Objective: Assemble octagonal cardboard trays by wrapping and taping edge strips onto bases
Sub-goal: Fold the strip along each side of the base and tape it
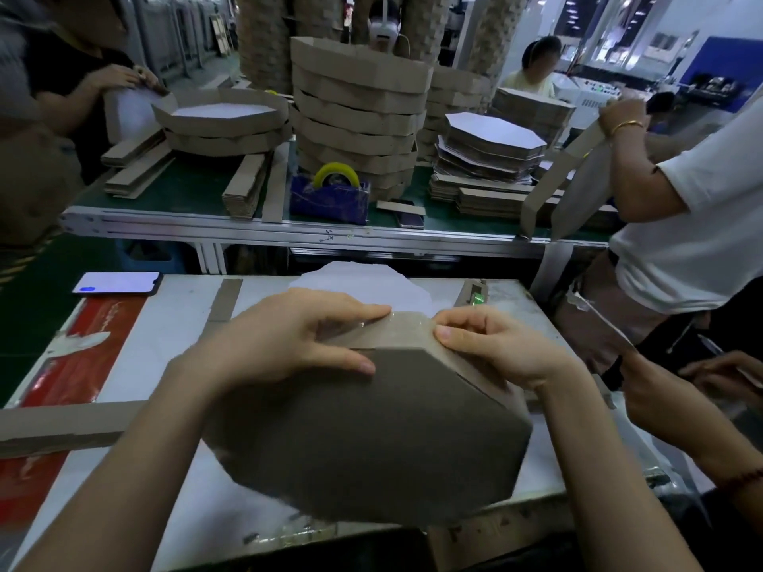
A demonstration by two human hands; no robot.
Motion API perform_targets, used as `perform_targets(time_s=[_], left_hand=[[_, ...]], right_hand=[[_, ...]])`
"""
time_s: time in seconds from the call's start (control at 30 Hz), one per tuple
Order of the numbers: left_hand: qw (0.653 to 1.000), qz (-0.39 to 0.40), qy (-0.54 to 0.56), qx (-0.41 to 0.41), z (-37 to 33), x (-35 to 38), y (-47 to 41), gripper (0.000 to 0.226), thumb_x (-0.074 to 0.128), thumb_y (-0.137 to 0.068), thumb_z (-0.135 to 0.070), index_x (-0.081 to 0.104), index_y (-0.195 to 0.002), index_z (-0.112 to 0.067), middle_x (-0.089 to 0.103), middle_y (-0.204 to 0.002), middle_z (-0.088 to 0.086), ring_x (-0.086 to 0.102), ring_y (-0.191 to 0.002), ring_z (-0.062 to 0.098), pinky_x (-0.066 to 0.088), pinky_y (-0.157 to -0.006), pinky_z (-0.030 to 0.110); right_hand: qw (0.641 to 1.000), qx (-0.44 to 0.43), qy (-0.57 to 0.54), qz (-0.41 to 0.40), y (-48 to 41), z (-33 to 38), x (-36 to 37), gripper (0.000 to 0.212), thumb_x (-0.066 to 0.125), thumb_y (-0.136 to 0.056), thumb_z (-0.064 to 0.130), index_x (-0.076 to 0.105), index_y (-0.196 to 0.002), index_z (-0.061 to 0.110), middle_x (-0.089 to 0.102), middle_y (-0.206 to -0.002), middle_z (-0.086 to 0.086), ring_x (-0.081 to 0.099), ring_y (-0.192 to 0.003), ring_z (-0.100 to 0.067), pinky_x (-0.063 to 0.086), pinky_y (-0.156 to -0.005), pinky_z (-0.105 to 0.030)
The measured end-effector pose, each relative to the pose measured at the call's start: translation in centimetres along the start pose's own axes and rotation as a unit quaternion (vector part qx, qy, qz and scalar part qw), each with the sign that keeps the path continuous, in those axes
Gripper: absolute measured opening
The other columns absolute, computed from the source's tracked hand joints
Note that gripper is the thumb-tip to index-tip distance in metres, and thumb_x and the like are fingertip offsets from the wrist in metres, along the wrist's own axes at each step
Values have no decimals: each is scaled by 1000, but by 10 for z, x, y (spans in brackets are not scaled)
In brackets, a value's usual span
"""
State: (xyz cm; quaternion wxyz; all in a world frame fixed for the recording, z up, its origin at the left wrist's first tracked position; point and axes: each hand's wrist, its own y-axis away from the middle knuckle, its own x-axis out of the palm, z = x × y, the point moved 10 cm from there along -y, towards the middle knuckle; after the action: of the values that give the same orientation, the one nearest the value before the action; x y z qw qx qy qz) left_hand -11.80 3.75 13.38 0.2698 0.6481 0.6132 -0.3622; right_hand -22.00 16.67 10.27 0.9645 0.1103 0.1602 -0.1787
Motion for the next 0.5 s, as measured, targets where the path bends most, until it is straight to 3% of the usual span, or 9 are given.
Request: perform_targets(time_s=[0.1, 0.23, 0.3, 0.4, 0.5], left_hand=[[998, -53, 30, 26, -6, -34, 12, 63, 59, -72, -65, 36, -131, -63, 45, -118, -44, 45, -112, -16, 43, -81, 8], [988, -121, 35, 87, -26, -90, 27, 67, 63, -79, -51, 42, -142, -41, 46, -121, -40, 47, -110, -18, 39, -84, 2], [980, -155, 17, 120, -39, -119, 36, 68, 66, -80, -42, 46, -143, -27, 51, -131, -27, 47, -119, -15, 38, -94, 5], [974, -180, -33, 135, -47, -152, 48, 71, 67, -79, -37, 45, -144, -20, 51, -140, -12, 45, -128, -7, 35, -105, 11], [972, -179, -98, 113, -37, -171, 61, 74, 66, -79, -36, 41, -146, -19, 48, -144, -3, 44, -131, 6, 35, -110, 25]], right_hand=[[998, -37, 48, -9, -2, 64, 0, 19, 58, -94, 35, 74, -88, 26, 70, -81, 6, 64, -73, -4, 49, -67, -15], [990, -72, 106, -50, -2, 136, -4, 34, 61, -83, 46, 74, -94, 17, 73, -81, 0, 66, -70, -8, 50, -62, -18], [979, -109, 148, -91, -4, 169, -3, 45, 64, -78, 55, 75, -92, 14, 73, -79, -5, 64, -69, -10, 48, -62, -22], [963, -152, 189, -114, -9, 205, 8, 57, 72, -70, 60, 73, -96, 10, 73, -91, -18, 64, -77, -20, 49, -72, -35], [957, -175, 209, -99, -25, 222, 28, 41, 74, -70, 51, 70, -92, 17, 72, -76, 3, 63, -70, -7, 49, -62, -18]])
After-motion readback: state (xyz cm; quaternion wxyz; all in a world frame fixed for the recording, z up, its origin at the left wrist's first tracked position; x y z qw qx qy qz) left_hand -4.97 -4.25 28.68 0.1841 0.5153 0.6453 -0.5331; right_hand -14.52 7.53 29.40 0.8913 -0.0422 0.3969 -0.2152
